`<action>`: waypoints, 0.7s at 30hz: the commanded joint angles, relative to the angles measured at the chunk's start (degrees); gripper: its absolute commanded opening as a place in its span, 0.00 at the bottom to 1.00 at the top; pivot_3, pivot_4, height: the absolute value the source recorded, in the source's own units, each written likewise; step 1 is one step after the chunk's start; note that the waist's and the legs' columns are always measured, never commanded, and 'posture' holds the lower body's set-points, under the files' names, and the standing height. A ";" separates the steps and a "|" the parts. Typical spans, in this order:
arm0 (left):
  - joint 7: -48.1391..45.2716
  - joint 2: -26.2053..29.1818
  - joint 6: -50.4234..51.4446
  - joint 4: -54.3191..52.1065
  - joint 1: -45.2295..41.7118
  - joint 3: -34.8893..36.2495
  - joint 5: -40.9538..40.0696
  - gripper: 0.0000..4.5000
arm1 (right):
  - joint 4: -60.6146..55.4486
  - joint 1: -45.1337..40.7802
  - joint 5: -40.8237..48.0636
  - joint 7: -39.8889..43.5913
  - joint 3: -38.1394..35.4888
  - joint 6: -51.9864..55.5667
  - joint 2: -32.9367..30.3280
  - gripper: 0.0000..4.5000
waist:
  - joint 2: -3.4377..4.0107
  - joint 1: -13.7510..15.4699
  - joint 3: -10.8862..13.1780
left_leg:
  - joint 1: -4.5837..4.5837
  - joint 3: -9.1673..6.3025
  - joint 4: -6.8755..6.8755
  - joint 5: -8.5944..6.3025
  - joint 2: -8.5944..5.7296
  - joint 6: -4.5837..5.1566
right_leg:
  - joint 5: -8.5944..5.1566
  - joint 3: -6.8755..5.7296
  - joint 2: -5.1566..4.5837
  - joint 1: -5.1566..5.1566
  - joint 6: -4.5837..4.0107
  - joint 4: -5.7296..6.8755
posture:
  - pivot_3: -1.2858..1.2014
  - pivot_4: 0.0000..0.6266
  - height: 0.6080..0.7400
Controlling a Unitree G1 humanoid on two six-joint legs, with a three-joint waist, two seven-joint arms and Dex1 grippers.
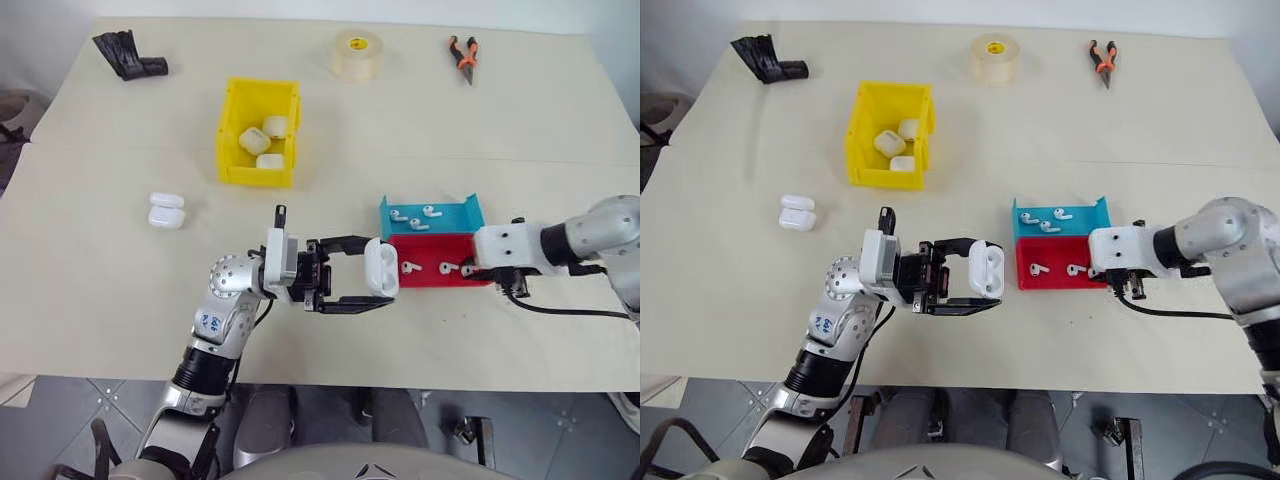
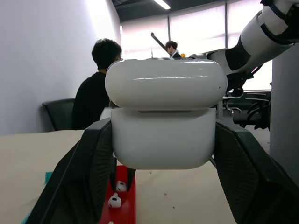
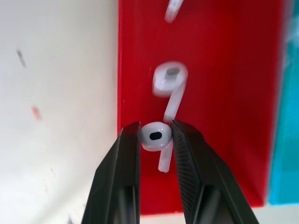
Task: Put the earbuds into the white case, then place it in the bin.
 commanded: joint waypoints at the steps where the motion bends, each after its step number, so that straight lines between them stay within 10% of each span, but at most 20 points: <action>1: -1.27 0.48 0.14 0.04 -1.19 1.09 -1.59 0.62 | -6.60 4.75 9.76 -2.04 -11.36 4.21 0.84 0.22 | 0.00 -0.01 0.00 | -0.03 -0.01 0.00 0.00 0.00 0.00 | 0.00 -0.01 0.00 0.00 0.00 -0.01 | 0.52 0.24 1.00; 10: -4.03 0.19 1.35 2.81 -4.19 2.04 -2.45 0.62 | -23.74 17.65 32.78 -12.75 -27.45 12.55 14.44 0.22 | 0.00 -0.03 0.00 | -0.05 -0.17 0.02 0.00 0.00 0.00 | 0.00 -0.13 0.00 0.04 0.00 0.00 | 0.52 0.24 1.00; 21: -4.26 -0.57 5.68 3.08 -6.40 2.30 -3.24 0.62 | -34.50 17.86 47.31 -32.24 -21.60 15.20 33.54 0.22 | 0.01 -0.04 0.00 | -0.05 -0.19 0.01 0.00 -0.02 -0.01 | 0.00 -0.12 0.00 0.04 0.00 0.02 | 0.52 0.24 1.00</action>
